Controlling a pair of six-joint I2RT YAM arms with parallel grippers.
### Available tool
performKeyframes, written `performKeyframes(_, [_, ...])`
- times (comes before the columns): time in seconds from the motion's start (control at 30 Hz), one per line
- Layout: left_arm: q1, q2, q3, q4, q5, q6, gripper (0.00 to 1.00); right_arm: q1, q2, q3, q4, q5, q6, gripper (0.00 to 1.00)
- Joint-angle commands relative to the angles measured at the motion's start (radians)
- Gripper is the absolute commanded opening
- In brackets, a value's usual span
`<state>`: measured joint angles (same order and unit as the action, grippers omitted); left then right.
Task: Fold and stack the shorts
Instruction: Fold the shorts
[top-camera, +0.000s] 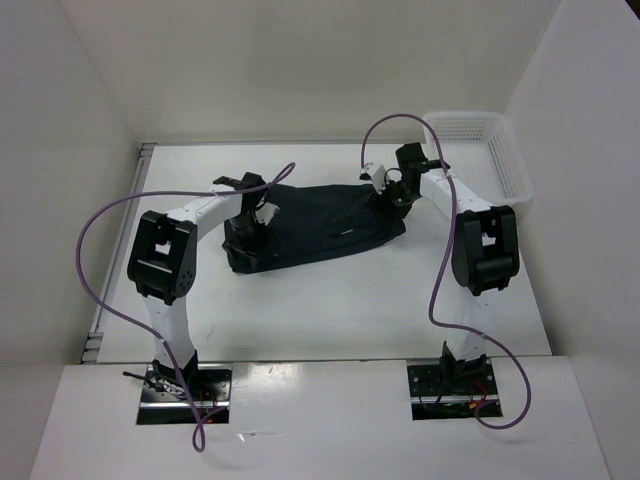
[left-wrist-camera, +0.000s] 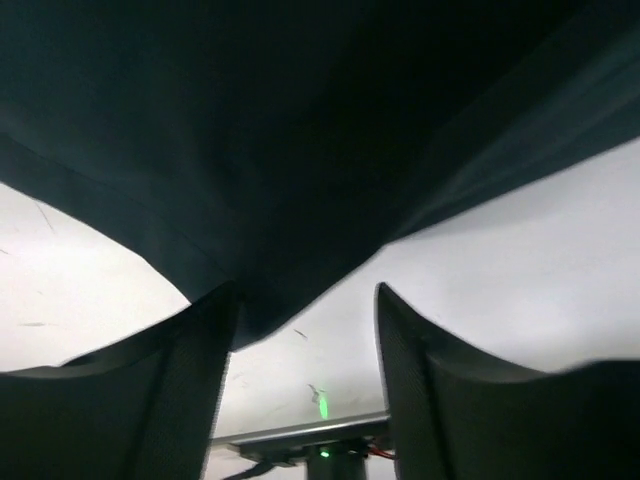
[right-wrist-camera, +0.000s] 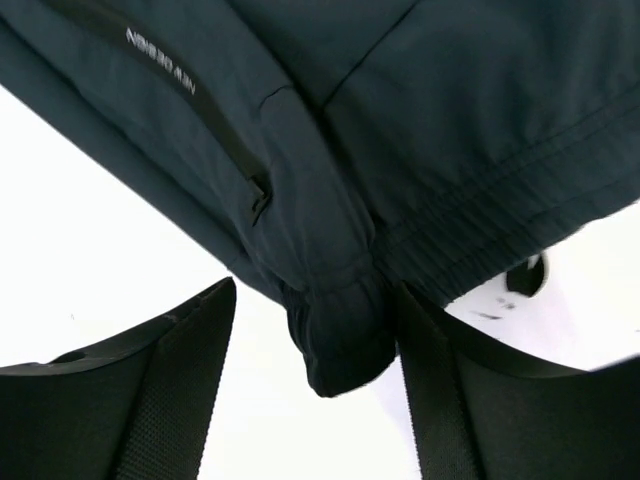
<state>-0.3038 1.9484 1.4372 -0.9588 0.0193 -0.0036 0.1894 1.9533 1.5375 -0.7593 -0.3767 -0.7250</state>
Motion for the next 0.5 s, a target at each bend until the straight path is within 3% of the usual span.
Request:
performKeyframes(0.0, [0.012,0.021,0.009,0.052,-0.058,0.004,0.62,-0.002,-0.05,-0.014,0.009,0.013,-0.03,0.68])
performKeyframes(0.07, [0.012,0.021,0.021,0.052,-0.058,0.004,0.51,-0.002,-0.05,-0.014,0.018,0.013,-0.03,0.67])
performKeyframes(0.23, [0.012,0.021,0.022,0.043,-0.058,0.004,0.48,-0.002,-0.05,-0.023,0.018,0.031,-0.021,0.63])
performKeyframes(0.4, [0.034,0.011,0.012,0.043,-0.067,0.004,0.43,-0.002,-0.05,-0.054,0.028,0.061,-0.051,0.52])
performKeyframes(0.47, [0.034,0.011,0.002,0.034,-0.076,0.004,0.34,-0.002,-0.05,-0.054,0.028,0.073,-0.077,0.43])
